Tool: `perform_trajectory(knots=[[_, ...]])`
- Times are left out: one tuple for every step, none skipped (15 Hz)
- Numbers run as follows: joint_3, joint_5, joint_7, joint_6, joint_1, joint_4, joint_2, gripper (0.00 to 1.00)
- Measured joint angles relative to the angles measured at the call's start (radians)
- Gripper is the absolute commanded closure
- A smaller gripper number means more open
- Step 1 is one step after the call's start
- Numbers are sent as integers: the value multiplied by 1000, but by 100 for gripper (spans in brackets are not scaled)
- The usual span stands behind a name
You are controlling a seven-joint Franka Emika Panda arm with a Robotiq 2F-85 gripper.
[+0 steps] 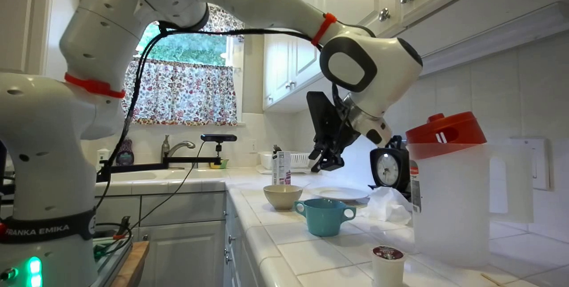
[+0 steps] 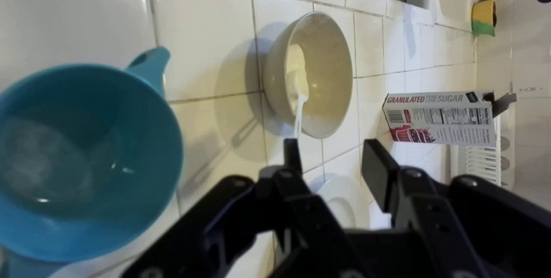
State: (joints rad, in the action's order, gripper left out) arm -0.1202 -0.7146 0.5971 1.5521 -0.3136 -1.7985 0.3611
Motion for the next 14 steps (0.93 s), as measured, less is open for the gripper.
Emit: perform_trajectory(knots=[[-5, -13, 0, -1, -8, -4, -11, 62], [-10, -30, 0, -1, -13, -11, -24, 63], [-14, -46, 0, 1, -15, -24, -39, 65], [-20, -56, 0, 6, -15, -40, -54, 67], [-25, -61, -5, 19, -15, -60, -71, 86], [-29, -61, -13, 35, -14, -81, -86, 83], [-31, -61, -21, 52, -12, -105, -102, 89], [-33, -61, -28, 66, -8, -130, -117, 92], [-33, -59, -33, 73, -3, -154, -133, 90], [-33, -51, -41, 78, 4, -177, -151, 86], [-33, -35, -53, 79, 11, -200, -172, 83], [-33, -12, -69, 79, 19, -222, -195, 80], [-33, 19, -87, 77, 26, -242, -220, 83], [-33, 60, -106, 68, 34, -261, -248, 86]])
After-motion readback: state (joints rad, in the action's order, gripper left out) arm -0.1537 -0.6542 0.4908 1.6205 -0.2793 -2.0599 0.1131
